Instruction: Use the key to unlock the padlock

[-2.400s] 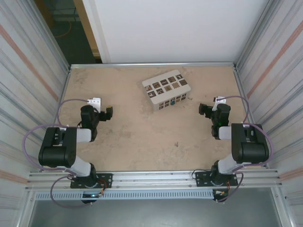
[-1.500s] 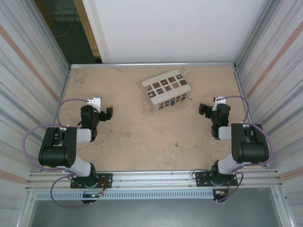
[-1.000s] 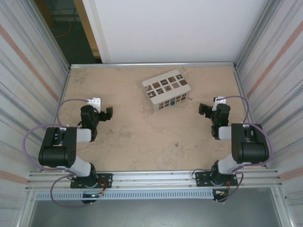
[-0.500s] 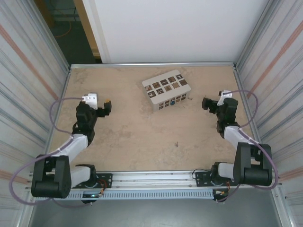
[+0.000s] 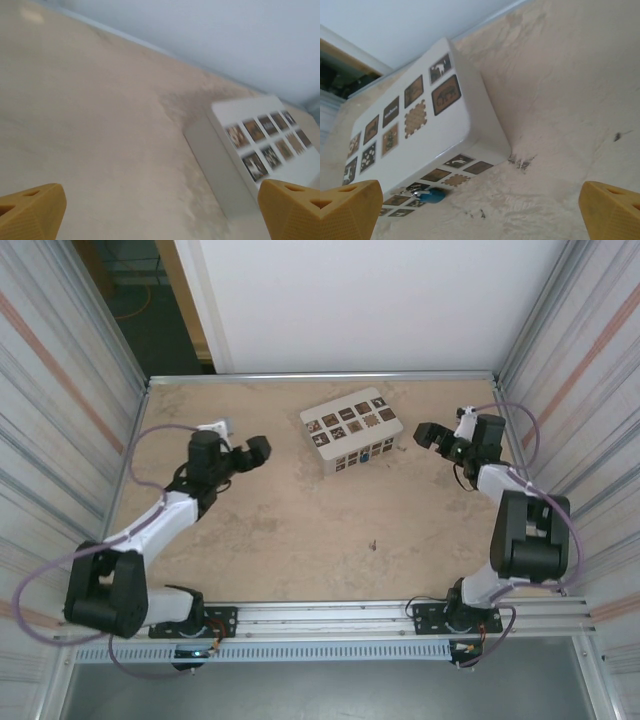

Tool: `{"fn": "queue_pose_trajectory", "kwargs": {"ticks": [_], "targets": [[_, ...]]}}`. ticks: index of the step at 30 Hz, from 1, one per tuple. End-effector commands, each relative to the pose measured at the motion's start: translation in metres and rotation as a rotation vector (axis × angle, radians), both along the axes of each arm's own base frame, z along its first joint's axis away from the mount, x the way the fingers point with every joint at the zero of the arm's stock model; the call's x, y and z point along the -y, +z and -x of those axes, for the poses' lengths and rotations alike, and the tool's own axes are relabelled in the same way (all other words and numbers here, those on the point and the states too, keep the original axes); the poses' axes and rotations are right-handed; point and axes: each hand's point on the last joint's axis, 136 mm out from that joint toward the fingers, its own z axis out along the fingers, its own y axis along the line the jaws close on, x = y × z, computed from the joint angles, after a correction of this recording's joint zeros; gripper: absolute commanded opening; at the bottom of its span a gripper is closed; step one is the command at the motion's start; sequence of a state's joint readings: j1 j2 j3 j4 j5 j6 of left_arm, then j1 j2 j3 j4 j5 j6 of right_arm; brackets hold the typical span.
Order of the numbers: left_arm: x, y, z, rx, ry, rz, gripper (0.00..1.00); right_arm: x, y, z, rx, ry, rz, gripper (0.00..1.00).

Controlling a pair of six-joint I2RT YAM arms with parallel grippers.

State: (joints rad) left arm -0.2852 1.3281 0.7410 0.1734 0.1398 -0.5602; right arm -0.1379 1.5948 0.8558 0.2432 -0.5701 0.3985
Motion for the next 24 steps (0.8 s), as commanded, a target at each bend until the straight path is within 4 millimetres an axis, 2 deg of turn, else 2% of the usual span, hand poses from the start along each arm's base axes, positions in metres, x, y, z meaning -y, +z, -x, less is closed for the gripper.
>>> {"fn": "queue_pose_trajectory", "kwargs": {"ticks": [1, 3, 8, 14, 19, 24], "targets": [[0.042, 0.003, -0.005, -0.049, -0.065, 0.106, 0.99, -0.011, 0.000, -0.015, -0.015, 0.058, -0.100, 0.99], [0.065, -0.005, -0.009, -0.072, -0.102, 0.119, 0.99, -0.016, -0.008, -0.023, -0.040, 0.090, -0.118, 0.99], [0.102, -0.017, -0.021, -0.104, -0.157, 0.149, 0.99, -0.030, -0.022, -0.039, -0.057, 0.162, -0.117, 0.99], [0.141, -0.028, -0.034, -0.133, -0.223, 0.171, 0.99, -0.045, -0.022, -0.053, -0.043, 0.247, -0.120, 0.99], [0.161, -0.038, -0.044, -0.157, -0.246, 0.196, 0.99, -0.056, -0.020, -0.058, -0.048, 0.325, -0.117, 0.99], [0.174, -0.045, -0.050, -0.172, -0.264, 0.211, 0.99, -0.059, -0.020, -0.055, -0.064, 0.369, -0.118, 0.99]]}}
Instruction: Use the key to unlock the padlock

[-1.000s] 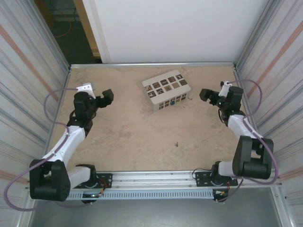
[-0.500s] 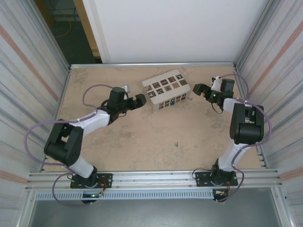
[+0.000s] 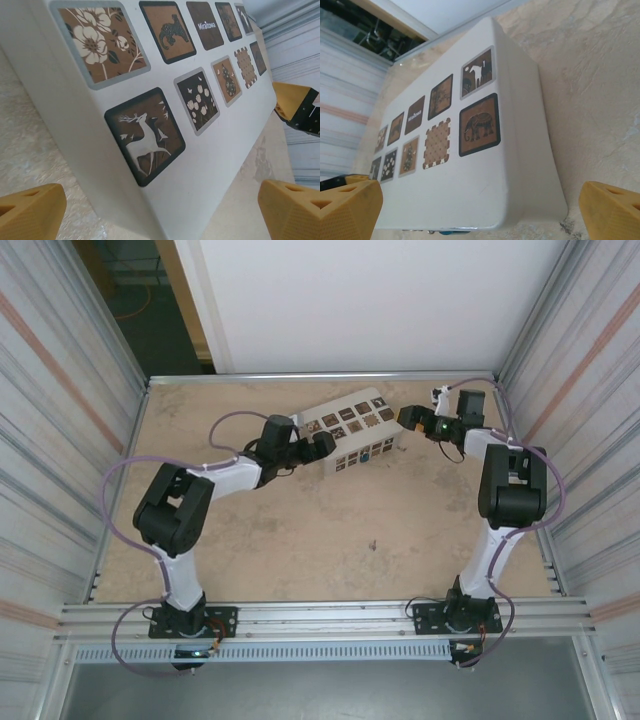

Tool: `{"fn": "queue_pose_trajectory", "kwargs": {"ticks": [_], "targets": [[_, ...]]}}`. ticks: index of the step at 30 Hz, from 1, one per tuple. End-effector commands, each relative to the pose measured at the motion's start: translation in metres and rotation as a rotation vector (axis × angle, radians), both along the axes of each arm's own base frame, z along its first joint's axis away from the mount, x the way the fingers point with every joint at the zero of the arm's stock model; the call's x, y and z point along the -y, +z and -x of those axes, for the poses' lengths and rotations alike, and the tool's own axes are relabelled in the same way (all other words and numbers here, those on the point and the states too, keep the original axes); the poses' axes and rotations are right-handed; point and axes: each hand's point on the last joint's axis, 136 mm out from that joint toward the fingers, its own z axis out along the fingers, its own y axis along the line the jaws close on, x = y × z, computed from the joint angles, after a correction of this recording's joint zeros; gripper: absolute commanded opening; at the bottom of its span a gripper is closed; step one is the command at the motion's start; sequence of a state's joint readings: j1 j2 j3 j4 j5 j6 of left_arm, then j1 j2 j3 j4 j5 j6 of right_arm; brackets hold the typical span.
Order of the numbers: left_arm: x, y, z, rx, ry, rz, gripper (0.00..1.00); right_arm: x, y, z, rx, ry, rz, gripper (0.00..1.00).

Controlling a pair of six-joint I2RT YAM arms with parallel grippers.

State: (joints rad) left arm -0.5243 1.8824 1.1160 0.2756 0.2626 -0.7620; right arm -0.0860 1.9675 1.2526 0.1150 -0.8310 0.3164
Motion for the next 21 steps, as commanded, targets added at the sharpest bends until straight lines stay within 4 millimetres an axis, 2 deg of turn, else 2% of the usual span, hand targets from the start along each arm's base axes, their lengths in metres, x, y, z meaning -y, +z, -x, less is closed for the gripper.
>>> {"fn": "queue_pose_trajectory", "kwargs": {"ticks": [1, 7, 13, 21], "targets": [[0.014, 0.015, -0.007, 0.026, -0.019, 0.046, 0.99, -0.010, -0.005, 0.010, -0.027, 0.084, -0.009, 0.99], [0.018, 0.014, -0.009, 0.025, -0.020, 0.045, 0.99, -0.008, -0.001, 0.013, -0.038, 0.048, 0.009, 0.99], [0.015, 0.015, -0.009, 0.033, -0.011, 0.032, 0.99, -0.008, 0.011, 0.022, -0.082, -0.037, 0.014, 0.99], [0.016, 0.014, -0.012, 0.022, -0.006, 0.027, 0.99, -0.012, 0.015, 0.017, -0.166, -0.133, -0.013, 0.99]]}}
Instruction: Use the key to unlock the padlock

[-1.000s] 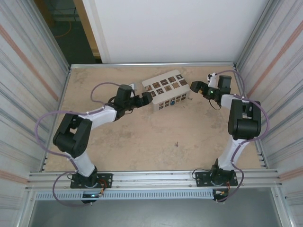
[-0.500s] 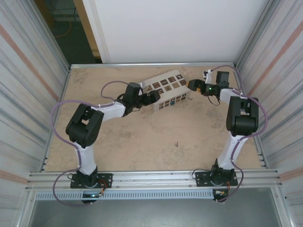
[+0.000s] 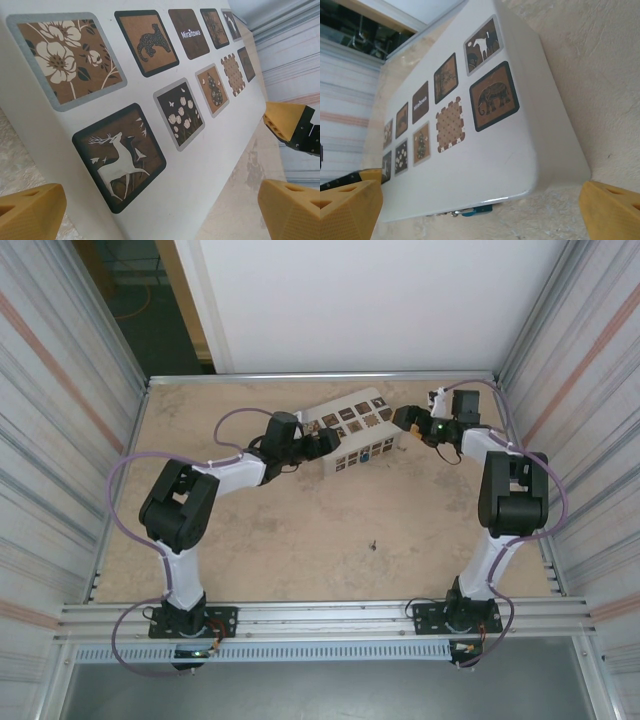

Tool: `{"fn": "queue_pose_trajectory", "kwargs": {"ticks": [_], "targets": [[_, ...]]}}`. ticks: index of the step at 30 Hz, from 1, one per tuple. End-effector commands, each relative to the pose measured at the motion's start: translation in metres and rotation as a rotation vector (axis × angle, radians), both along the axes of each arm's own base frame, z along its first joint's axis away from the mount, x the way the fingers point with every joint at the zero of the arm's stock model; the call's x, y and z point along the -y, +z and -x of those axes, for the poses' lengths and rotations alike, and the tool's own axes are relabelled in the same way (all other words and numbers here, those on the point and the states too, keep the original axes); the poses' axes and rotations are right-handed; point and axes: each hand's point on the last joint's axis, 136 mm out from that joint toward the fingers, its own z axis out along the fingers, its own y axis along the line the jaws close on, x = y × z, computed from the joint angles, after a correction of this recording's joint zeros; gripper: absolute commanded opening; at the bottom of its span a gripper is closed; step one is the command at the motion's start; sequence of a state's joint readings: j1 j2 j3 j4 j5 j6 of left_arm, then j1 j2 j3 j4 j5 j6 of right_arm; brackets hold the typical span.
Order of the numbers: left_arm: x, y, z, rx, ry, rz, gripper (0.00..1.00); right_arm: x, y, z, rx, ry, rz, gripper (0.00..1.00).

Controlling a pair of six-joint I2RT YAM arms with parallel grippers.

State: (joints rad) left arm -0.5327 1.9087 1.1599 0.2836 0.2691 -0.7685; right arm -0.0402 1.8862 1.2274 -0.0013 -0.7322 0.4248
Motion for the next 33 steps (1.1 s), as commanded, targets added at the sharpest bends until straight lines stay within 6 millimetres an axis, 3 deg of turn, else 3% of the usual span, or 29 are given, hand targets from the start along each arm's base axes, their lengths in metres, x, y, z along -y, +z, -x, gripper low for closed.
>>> {"fn": "queue_pose_trajectory", "kwargs": {"ticks": [1, 8, 15, 27, 33], "targets": [[0.003, 0.005, -0.007, -0.001, 0.018, -0.005, 0.99, 0.000, 0.012, -0.001, -0.036, -0.069, -0.004, 0.99], [-0.011, -0.005, -0.012, -0.035, 0.069, -0.034, 0.99, 0.006, 0.025, 0.000, -0.111, -0.245, 0.117, 0.99], [-0.020, -0.001, -0.011, -0.033, 0.074, -0.024, 0.99, -0.005, 0.041, -0.013, -0.151, -0.390, 0.146, 0.99], [-0.015, 0.001, -0.012, -0.044, 0.045, -0.002, 0.99, -0.005, 0.038, -0.050, -0.193, -0.541, 0.190, 0.99], [-0.013, 0.000, -0.015, -0.052, 0.042, 0.012, 0.99, -0.003, 0.039, -0.052, -0.247, -0.585, 0.232, 0.99]]}}
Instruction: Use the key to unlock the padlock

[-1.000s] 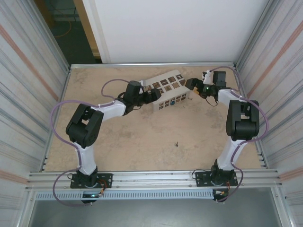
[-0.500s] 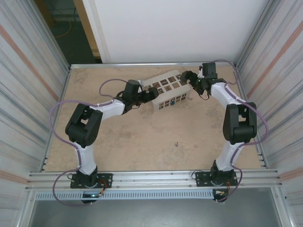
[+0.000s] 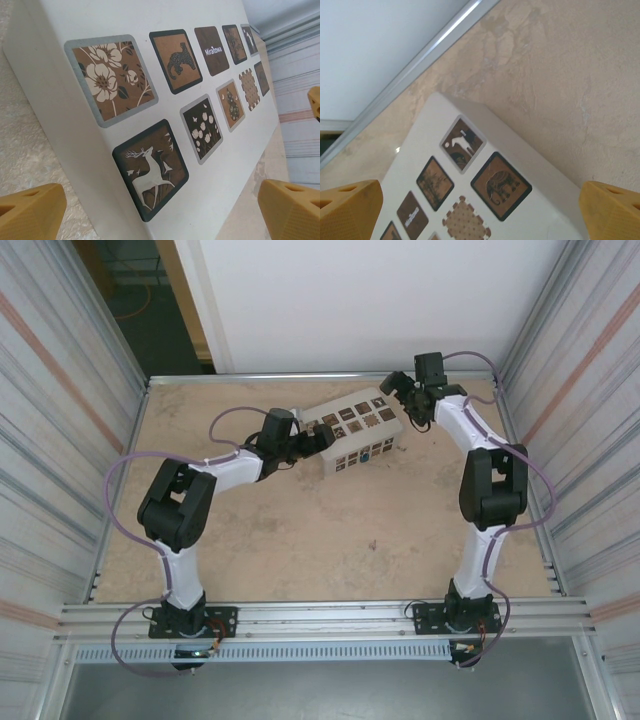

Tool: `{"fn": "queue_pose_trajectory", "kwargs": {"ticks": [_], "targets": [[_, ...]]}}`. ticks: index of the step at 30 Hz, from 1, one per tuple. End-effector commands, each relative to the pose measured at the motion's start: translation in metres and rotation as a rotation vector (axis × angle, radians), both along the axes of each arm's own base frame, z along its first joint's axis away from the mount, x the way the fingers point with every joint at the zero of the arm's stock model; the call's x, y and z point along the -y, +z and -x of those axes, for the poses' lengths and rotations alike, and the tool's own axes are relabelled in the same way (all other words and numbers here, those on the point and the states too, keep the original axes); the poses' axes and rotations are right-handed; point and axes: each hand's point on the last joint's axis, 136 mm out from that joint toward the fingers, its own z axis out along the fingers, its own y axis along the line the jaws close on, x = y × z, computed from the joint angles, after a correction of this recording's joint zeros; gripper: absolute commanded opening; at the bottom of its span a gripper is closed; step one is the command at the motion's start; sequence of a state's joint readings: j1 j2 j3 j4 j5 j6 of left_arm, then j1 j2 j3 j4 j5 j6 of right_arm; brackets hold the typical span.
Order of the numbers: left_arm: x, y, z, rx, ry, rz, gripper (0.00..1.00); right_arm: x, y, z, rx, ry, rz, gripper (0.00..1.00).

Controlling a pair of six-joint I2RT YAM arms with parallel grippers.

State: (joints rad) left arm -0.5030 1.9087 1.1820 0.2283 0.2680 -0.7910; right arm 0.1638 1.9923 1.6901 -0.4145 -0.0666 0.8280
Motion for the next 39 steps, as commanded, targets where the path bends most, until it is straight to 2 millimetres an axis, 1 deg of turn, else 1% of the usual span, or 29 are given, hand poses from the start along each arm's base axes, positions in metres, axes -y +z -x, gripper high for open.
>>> {"fn": "queue_pose_trajectory", "kwargs": {"ticks": [1, 5, 8, 11, 13, 17, 20, 22, 27, 33, 37, 39], "targets": [[0.001, 0.002, -0.007, -0.010, 0.000, 0.017, 0.99, 0.000, 0.002, 0.006, -0.061, -0.056, 0.023, 0.99], [0.001, 0.002, -0.007, -0.012, 0.001, 0.017, 0.99, -0.018, 0.009, 0.014, -0.058, -0.062, 0.030, 0.99], [-0.002, 0.001, -0.008, -0.016, 0.008, 0.018, 0.99, -0.025, 0.011, 0.020, -0.065, -0.110, 0.043, 0.99], [-0.007, 0.002, -0.007, -0.019, 0.017, 0.019, 0.99, -0.030, 0.008, 0.025, -0.072, -0.163, 0.061, 0.99], [-0.010, 0.002, -0.007, -0.020, 0.019, 0.017, 0.99, -0.030, 0.005, 0.030, -0.082, -0.202, 0.083, 0.99], [-0.010, 0.002, -0.006, -0.027, -0.005, 0.002, 0.96, -0.020, -0.012, 0.044, -0.155, -0.289, 0.113, 0.99], [-0.008, -0.003, -0.007, -0.045, -0.018, -0.012, 0.95, -0.016, -0.020, 0.053, -0.185, -0.309, 0.140, 0.99], [-0.009, -0.007, -0.008, -0.052, -0.009, -0.016, 0.95, -0.020, -0.025, 0.055, -0.191, -0.298, 0.134, 0.99], [-0.012, -0.009, -0.009, -0.052, 0.009, -0.014, 0.95, -0.040, -0.039, 0.056, -0.192, -0.236, 0.099, 0.99], [-0.021, -0.006, -0.008, -0.052, 0.025, -0.012, 0.96, -0.056, -0.050, 0.058, -0.205, -0.214, 0.088, 0.99], [-0.032, -0.005, -0.008, -0.057, 0.044, -0.007, 0.96, -0.080, -0.055, 0.058, -0.205, -0.162, 0.054, 0.99], [-0.038, -0.005, -0.007, -0.057, 0.052, -0.001, 0.96, -0.093, -0.056, 0.058, -0.207, -0.163, 0.015, 0.99]]}}
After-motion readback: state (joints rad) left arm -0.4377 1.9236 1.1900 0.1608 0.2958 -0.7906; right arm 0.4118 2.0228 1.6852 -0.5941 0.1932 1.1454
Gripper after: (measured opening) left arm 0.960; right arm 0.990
